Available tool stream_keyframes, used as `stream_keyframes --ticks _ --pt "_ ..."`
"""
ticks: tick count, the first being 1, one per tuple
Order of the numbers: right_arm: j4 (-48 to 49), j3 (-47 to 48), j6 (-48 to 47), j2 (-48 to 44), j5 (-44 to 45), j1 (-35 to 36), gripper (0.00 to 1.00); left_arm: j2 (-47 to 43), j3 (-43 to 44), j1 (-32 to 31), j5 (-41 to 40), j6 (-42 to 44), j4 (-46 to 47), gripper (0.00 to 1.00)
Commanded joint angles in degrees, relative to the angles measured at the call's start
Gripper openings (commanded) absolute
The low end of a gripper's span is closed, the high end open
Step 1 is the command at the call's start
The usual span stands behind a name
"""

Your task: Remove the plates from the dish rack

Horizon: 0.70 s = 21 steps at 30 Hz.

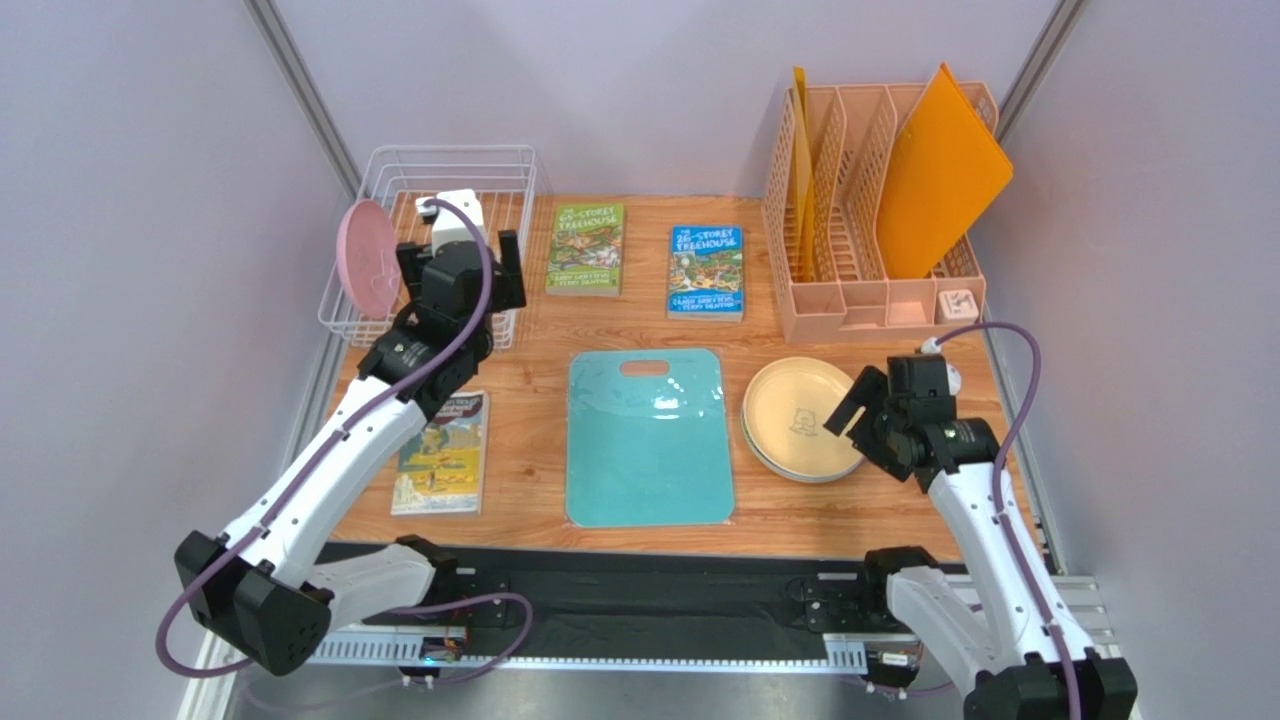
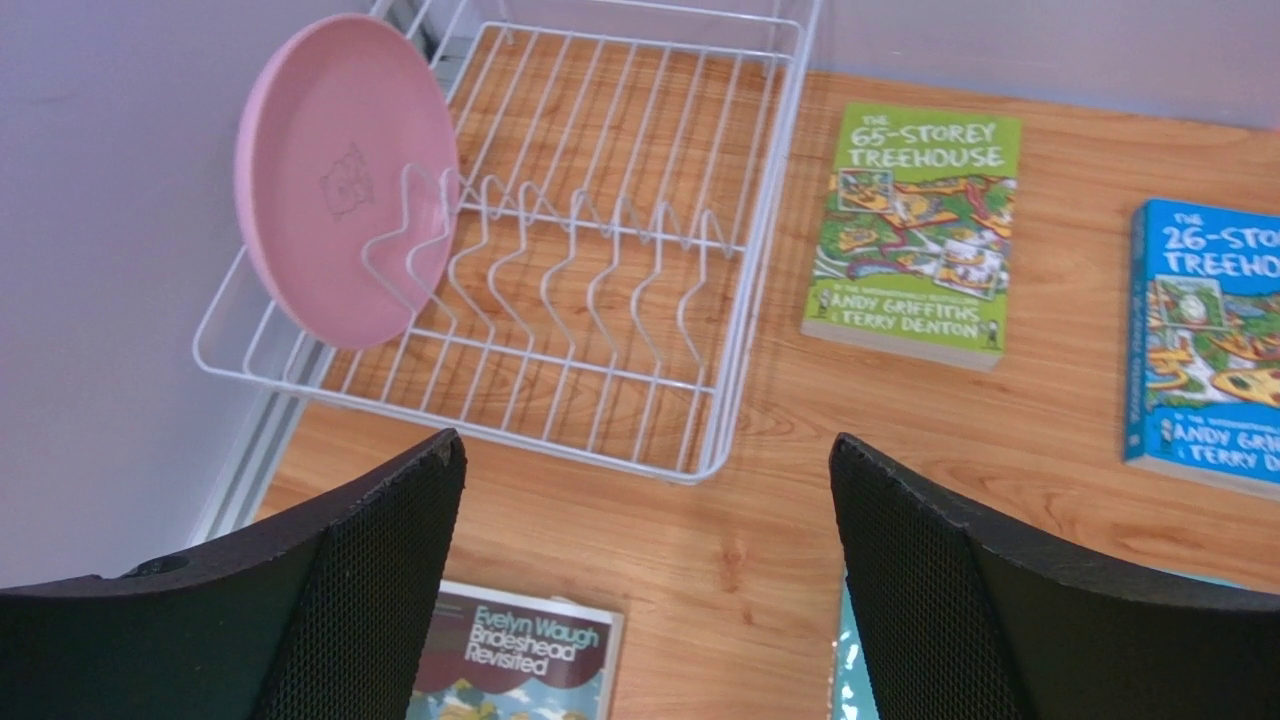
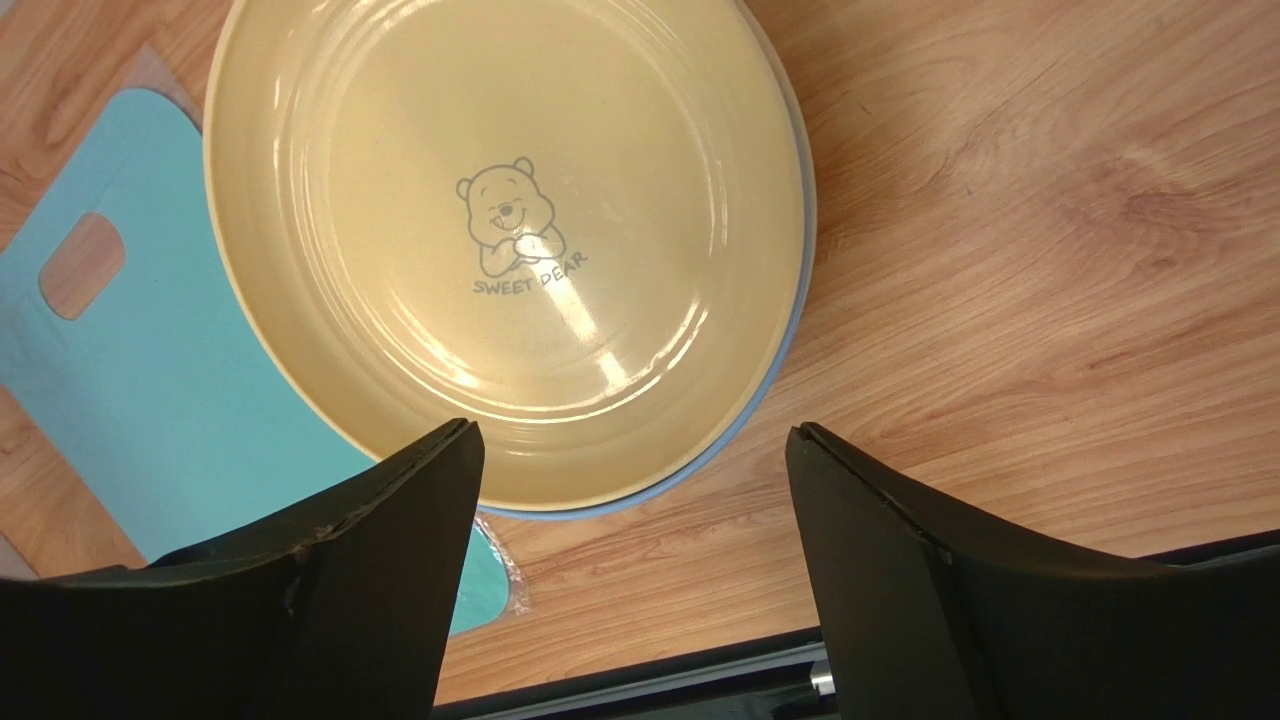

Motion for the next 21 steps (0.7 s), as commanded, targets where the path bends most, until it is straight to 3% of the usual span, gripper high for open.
stream_keyframes --ticks 1,9,16,21 --pt "0.44 2.59 -0.81 -3.33 3.13 -0.03 0.8 0.17 2.8 5.73 0.46 1.67 1.23 0.96" --pt "6.07 4.44 -3.9 4.38 -0.56 -0.03 0.8 7.03 2.97 20.58 1.7 5.44 8.17 0.87" --pt "12.74 4.79 -5.13 13.52 -4.41 -0.03 0.79 17.39 5.95 26.75 -1.73 13.18 19.06 0.83" --pt "17.22 5.06 -5.57 20.3 -6.53 -0.11 0.78 24.07 10.7 31.06 -3.23 13.54 17.94 0.81"
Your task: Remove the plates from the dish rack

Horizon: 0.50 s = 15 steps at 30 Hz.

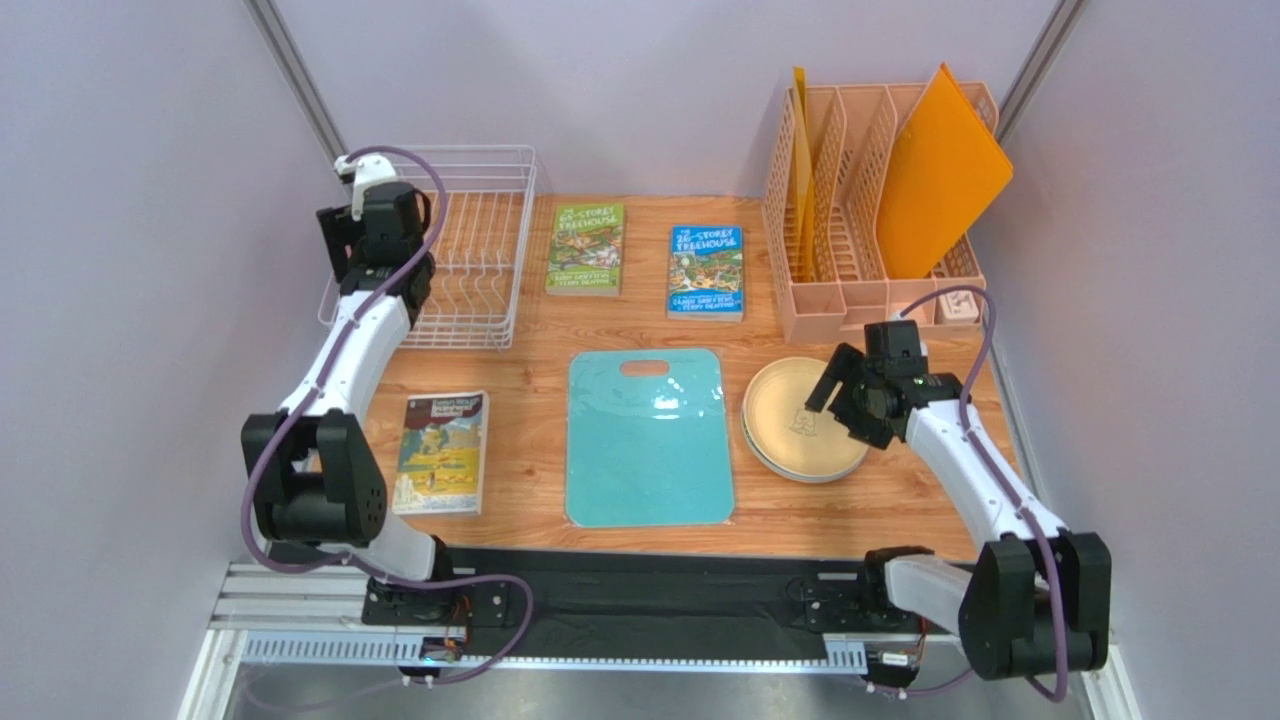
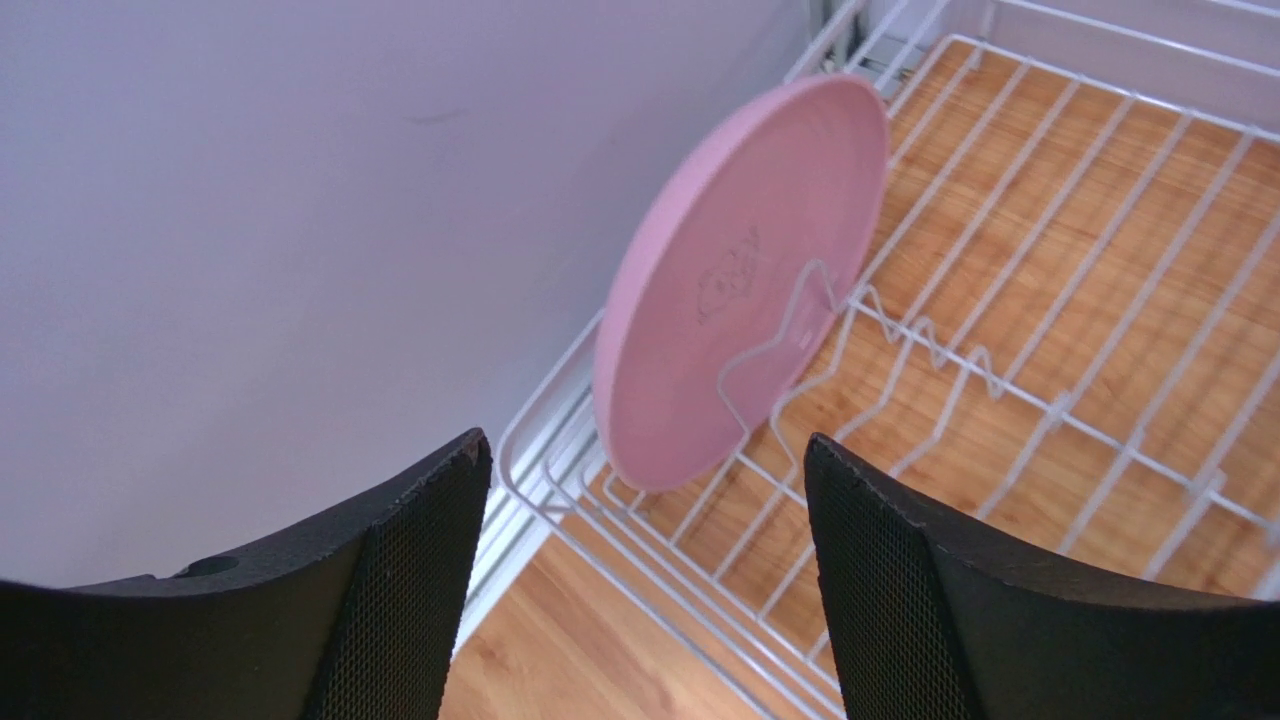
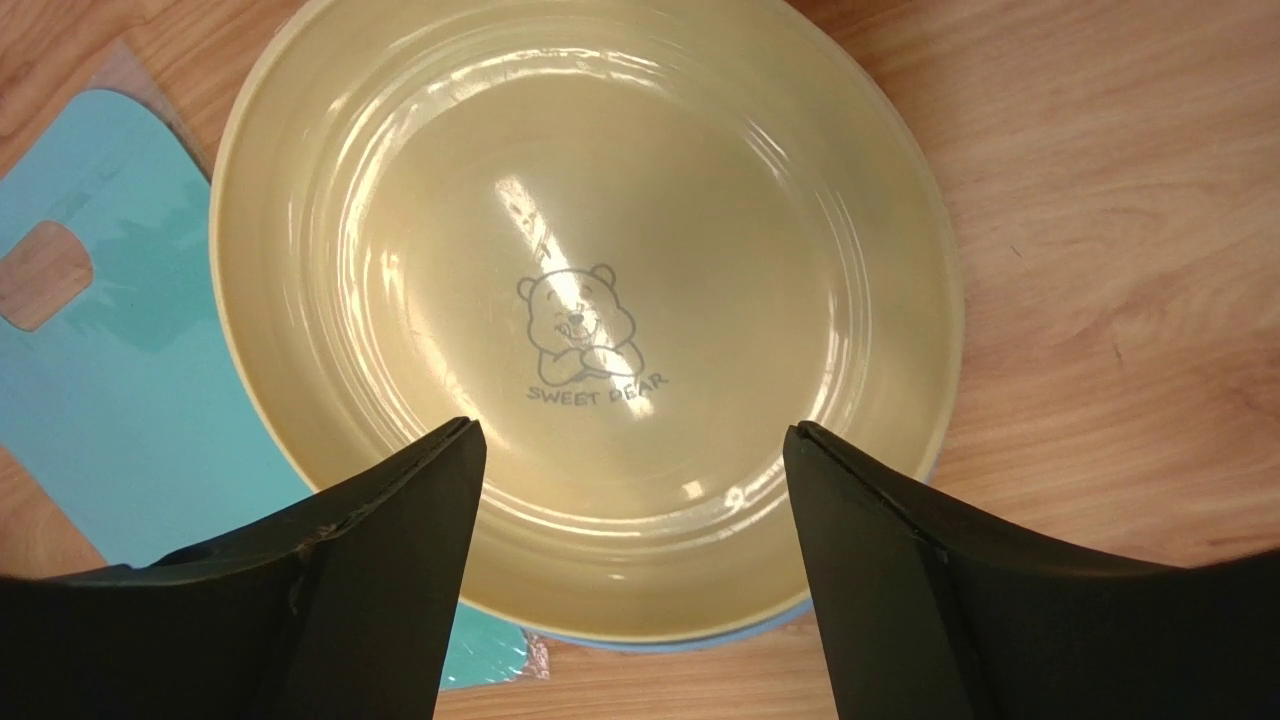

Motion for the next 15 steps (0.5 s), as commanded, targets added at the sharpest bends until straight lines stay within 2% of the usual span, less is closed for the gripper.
stream_keyframes --ticks 1,8,15 --pt "7.22 2.74 -1.39 5.48 -3.41 -0.11 0.78 3.27 4.8 3.48 -1.15 3.07 4.99 0.81" --pt "10.39 5.03 -2.01 15.77 -6.32 -0.11 0.75 11.7 10.42 6.55 1.83 3.96 3.87 0.8" --pt "10.75 5.55 -2.89 15.26 -5.79 0.06 0.75 17.43 13.59 8.66 6.32 3.42 1.4 0.76"
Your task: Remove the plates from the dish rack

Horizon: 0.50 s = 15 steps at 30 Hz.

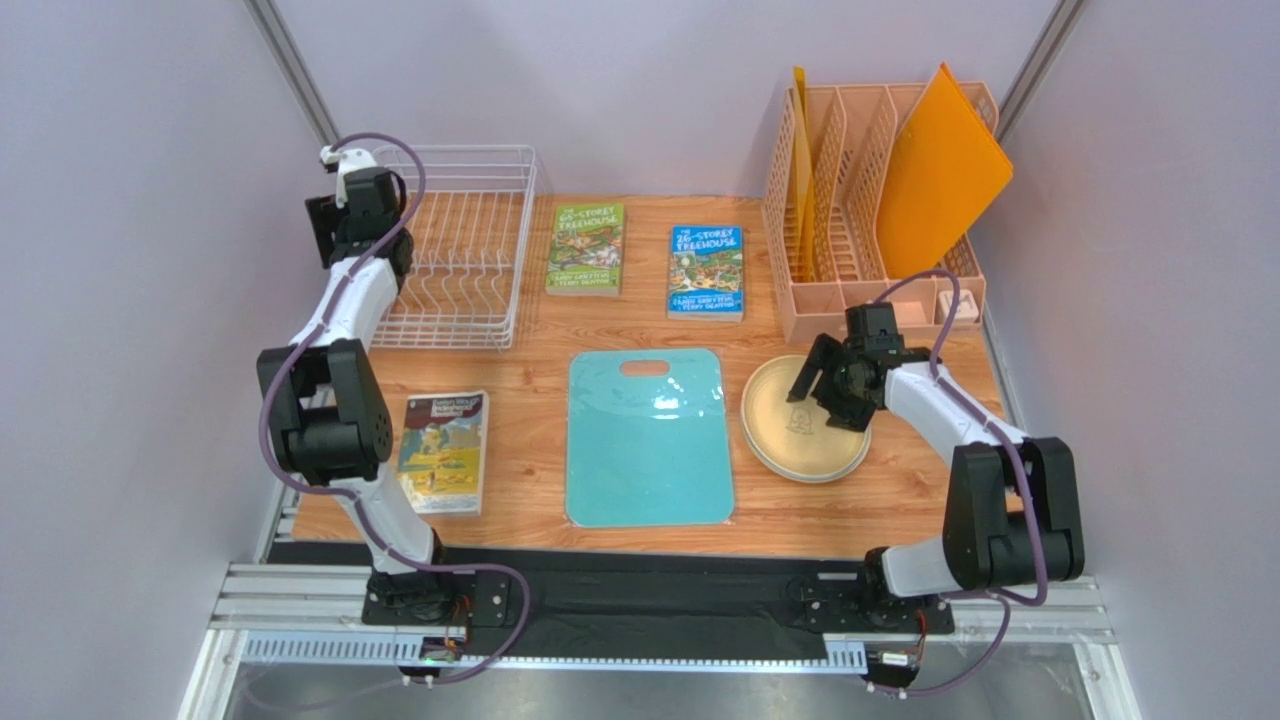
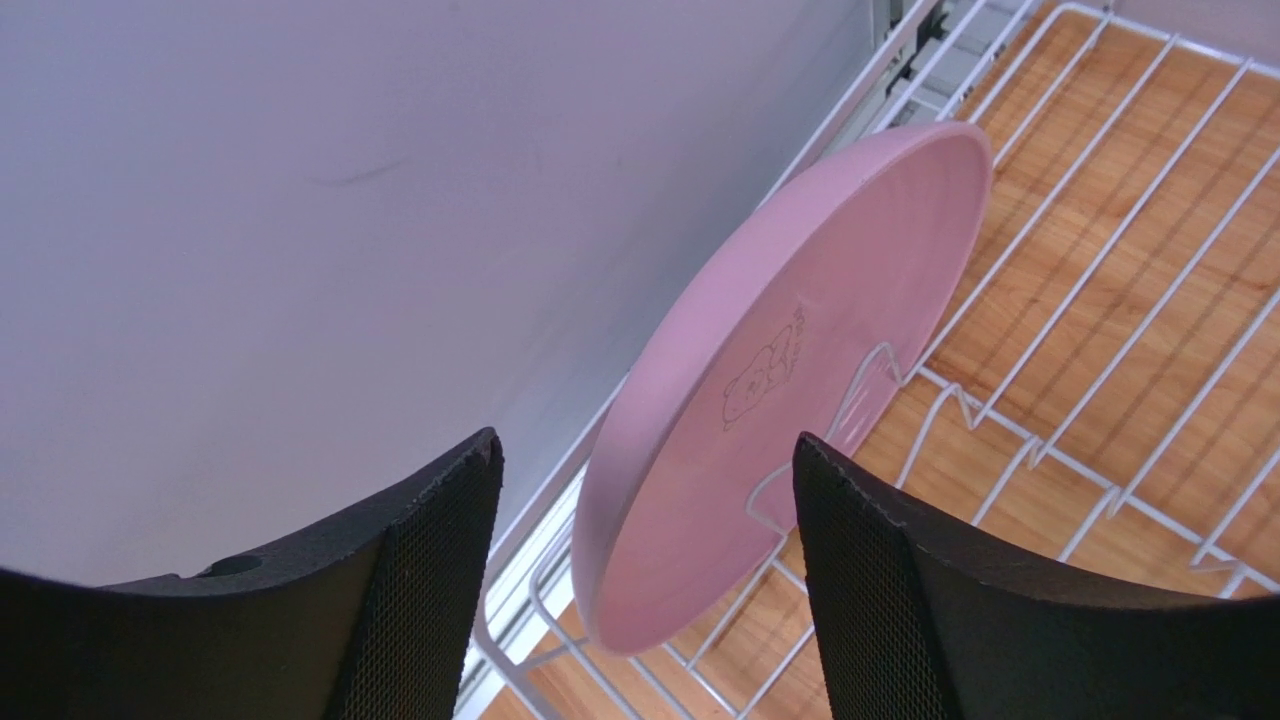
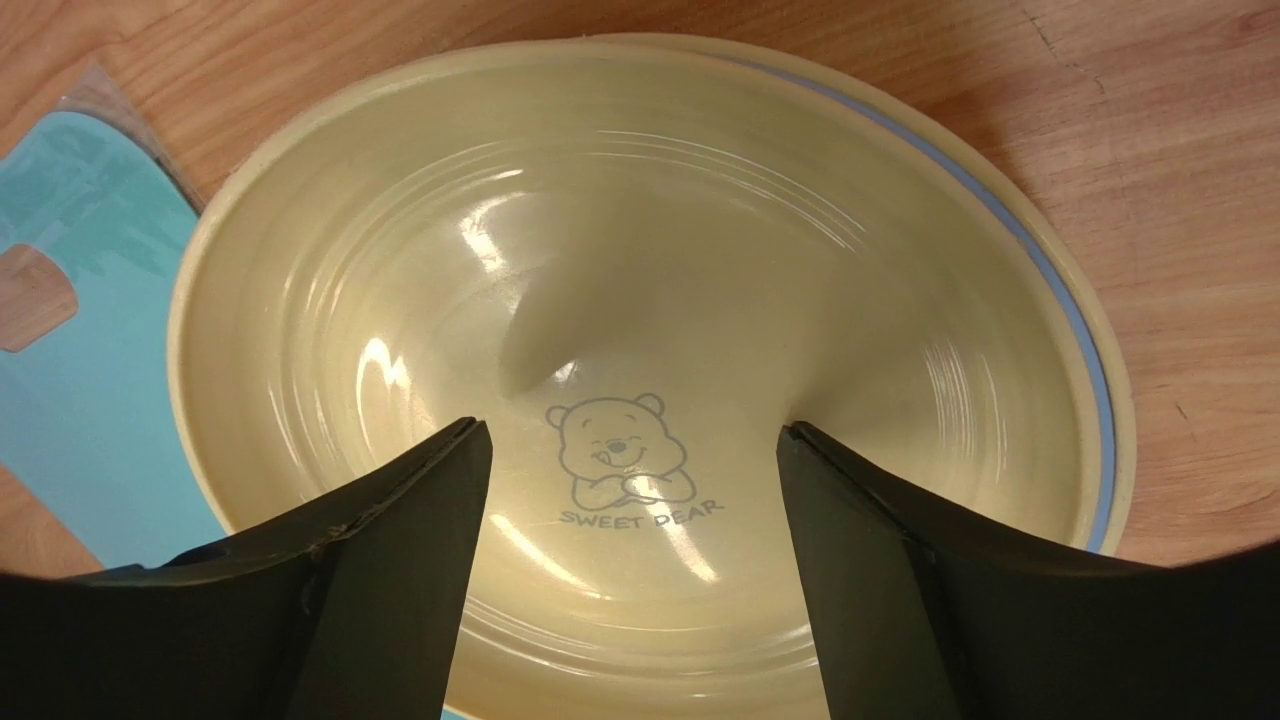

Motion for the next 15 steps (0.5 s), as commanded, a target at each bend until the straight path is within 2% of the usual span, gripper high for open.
stream_keyframes --ticks 1,2,4,7,10,11,13,15 --pt "1.96 2.43 -1.55 -1.44 0.07 -0.03 0.75 2.09 3.01 1.41 3.43 0.49 -0.83 0.75" --pt "1.35 2.6 -1.47 -1.88 1.03 -0.03 0.75 2.87 3.28 1.58 3.53 0.58 -1.44 0.7" --pt "0.64 2.78 -1.55 -3.46 1.82 -0.03 0.76 3.32 3.46 1.67 3.88 0.49 -1.53 0.67" --pt "-0.85 2.78 -1.64 -5.92 2.88 -0.03 0.76 3.58 3.46 1.76 3.62 0.58 -1.62 0.56" --pt "-2.61 3.05 -1.64 -8.82 4.55 0.15 0.76 3.32 3.46 1.76 3.62 -0.91 -1.88 0.33" --pt "-3.31 3.05 -1.73 -9.62 5.16 0.24 0.76 3.15 3.37 1.76 3.62 -1.0 -2.23 0.22" --pt "-3.76 3.05 -1.82 -11.46 5.43 0.24 0.76 2.45 2.76 1.85 3.35 -1.44 -2.06 0.16" --pt "-4.72 3.22 -2.08 -12.43 5.61 0.15 0.76 1.92 2.4 1.68 3.79 -0.92 -1.71 0.01"
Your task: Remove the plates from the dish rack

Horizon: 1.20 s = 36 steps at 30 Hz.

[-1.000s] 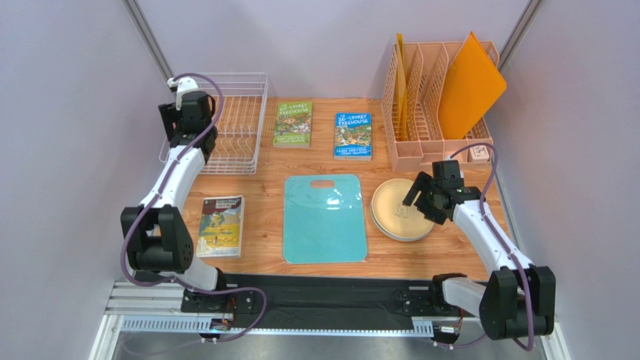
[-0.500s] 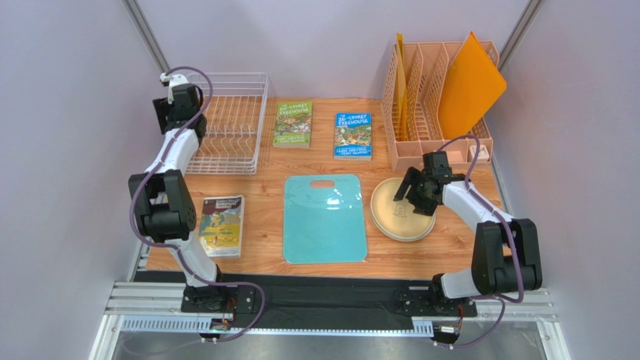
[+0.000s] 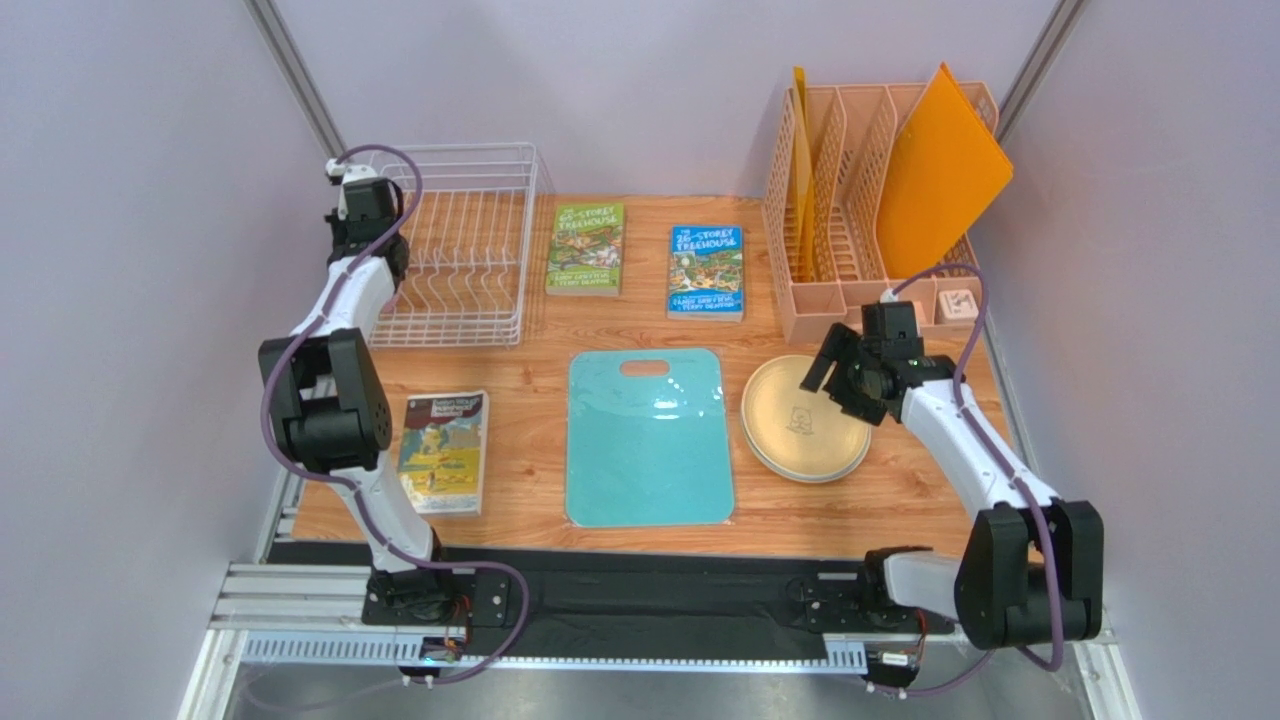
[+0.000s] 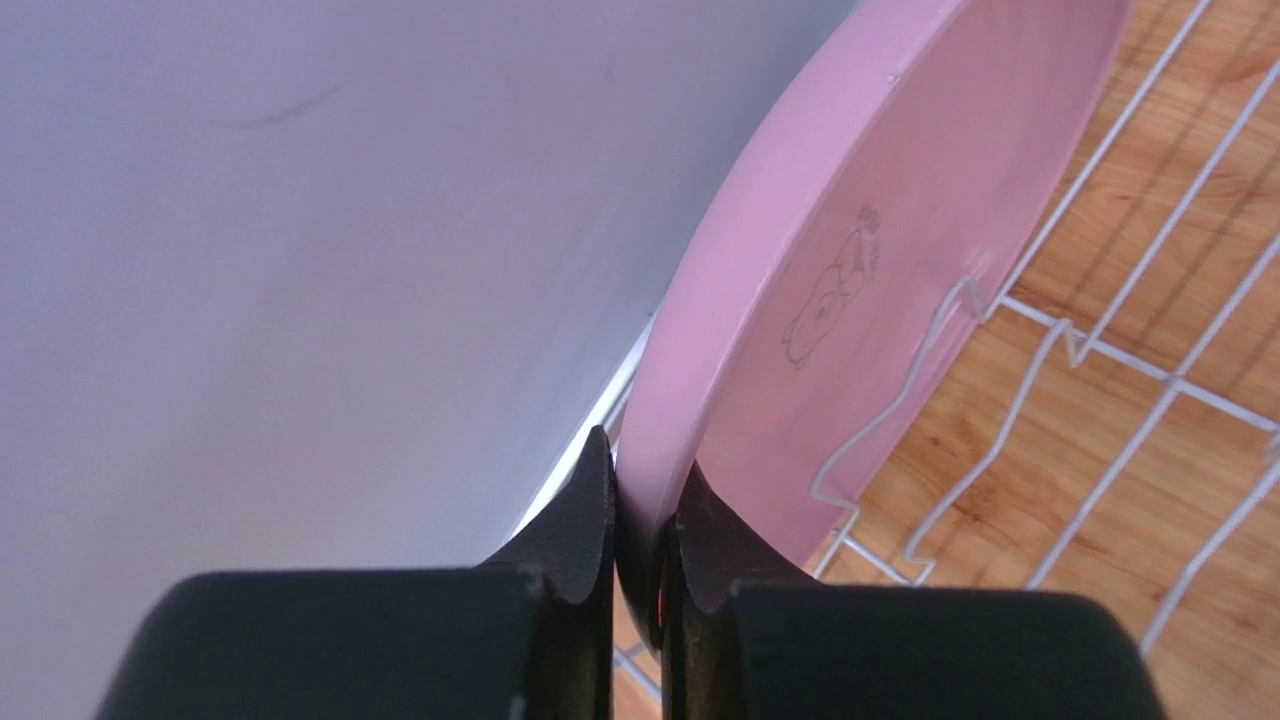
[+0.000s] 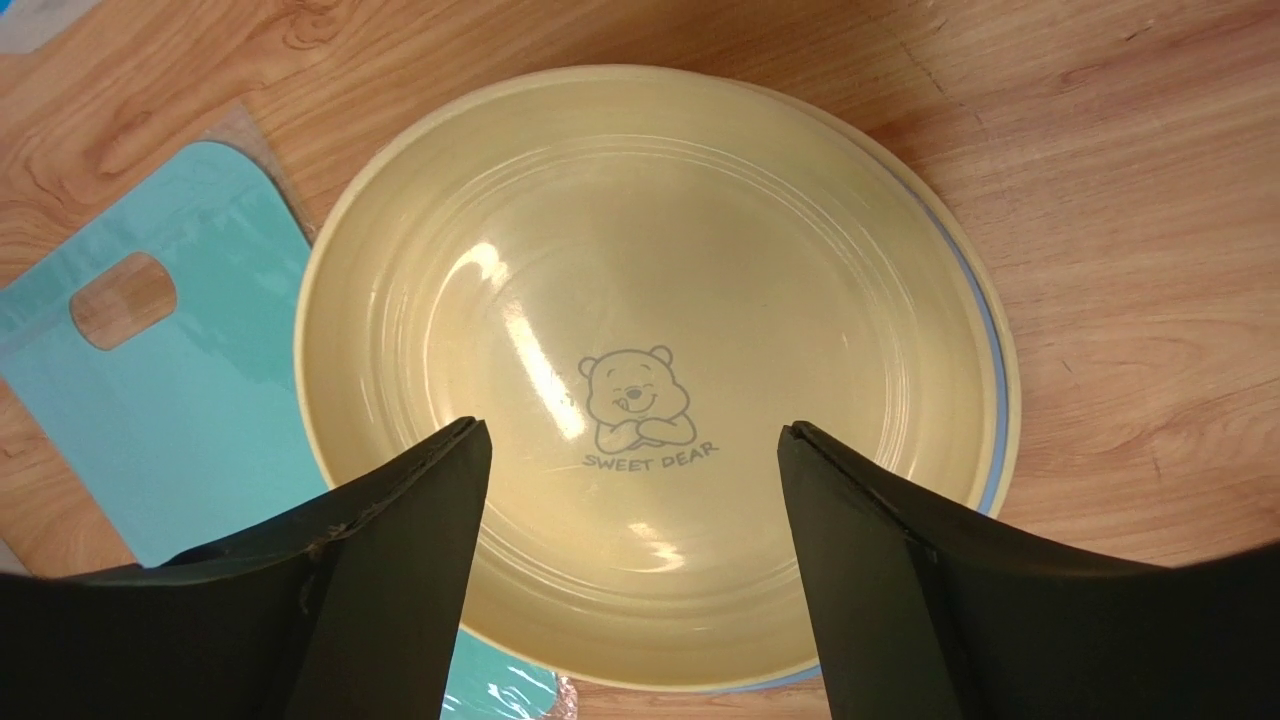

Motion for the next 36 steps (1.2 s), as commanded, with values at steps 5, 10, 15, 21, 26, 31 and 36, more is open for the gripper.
stream_keyframes --ticks 5,10,15,21,26,31,36 --pt "-2.87 2.39 -1.21 -4.64 3.78 0.3 0.77 -5.44 -1.61 -1.06 -0.63 -1.83 5.48 0.0" --pt "-3.49 1.86 -1.12 -6.05 3.69 0.48 0.77 -8.6 -3.71 -4.05 -7.47 4.14 10.57 0.0" --pt "-5.24 1.95 -1.3 -9.03 4.57 0.48 0.77 -10.98 -7.15 -7.3 -16.44 9.95 18.15 0.0" --pt "-7.79 2.12 -1.47 -12.72 5.01 0.65 0.77 -14.93 -7.68 -8.71 -21.29 7.86 15.18 0.0" --pt "-9.02 2.39 -2.26 -19.12 2.99 1.09 0.77 -22.75 -4.69 -12.48 -7.64 -7.66 -5.02 0.0" --pt "-8.15 2.22 -2.09 -24.58 -2.54 2.32 0.78 -31.18 -8.63 -18.01 12.7 -18.51 -12.6 0.0" --pt "-4.55 0.55 -1.03 -27.84 -8.16 3.03 0.79 -35.5 -16.79 -21.8 37.75 -28.09 -9.01 0.0"
